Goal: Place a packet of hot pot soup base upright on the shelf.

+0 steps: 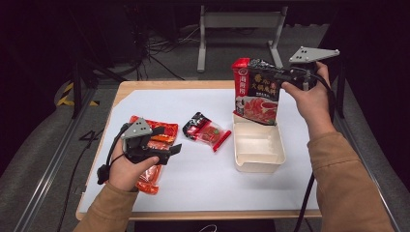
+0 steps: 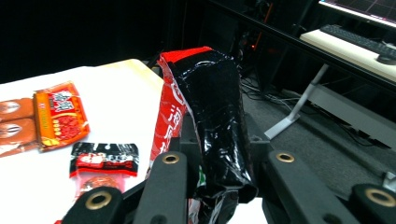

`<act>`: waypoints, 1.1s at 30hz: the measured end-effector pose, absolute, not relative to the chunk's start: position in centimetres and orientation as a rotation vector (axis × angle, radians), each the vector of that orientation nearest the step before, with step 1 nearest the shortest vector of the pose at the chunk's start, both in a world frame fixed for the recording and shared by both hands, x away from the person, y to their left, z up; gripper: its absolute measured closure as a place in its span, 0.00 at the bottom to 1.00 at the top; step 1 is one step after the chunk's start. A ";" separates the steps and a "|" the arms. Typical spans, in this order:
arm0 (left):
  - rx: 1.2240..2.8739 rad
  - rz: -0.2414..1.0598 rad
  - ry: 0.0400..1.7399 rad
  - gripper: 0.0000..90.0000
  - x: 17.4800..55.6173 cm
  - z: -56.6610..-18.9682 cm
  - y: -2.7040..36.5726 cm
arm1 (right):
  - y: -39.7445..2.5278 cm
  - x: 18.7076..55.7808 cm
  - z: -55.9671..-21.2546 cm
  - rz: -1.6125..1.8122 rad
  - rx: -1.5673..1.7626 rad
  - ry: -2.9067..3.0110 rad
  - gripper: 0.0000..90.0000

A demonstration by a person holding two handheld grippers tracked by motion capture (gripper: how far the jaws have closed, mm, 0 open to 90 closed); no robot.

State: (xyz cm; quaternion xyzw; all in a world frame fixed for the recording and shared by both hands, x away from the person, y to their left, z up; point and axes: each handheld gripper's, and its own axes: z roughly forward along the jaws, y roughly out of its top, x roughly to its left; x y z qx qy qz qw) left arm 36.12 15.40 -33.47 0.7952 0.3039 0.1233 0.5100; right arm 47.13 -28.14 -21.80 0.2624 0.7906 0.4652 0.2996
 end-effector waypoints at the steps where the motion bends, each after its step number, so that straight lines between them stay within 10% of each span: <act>1: 1.915 0.297 0.732 0.17 36.1 -33.5 15.4 | -28.3 47.3 -22.0 1.229 0.699 2.090 0.84; 33: 1.930 0.293 0.777 0.16 36.8 -34.3 15.6 | -29.7 49.5 -25.8 1.238 0.685 2.038 0.82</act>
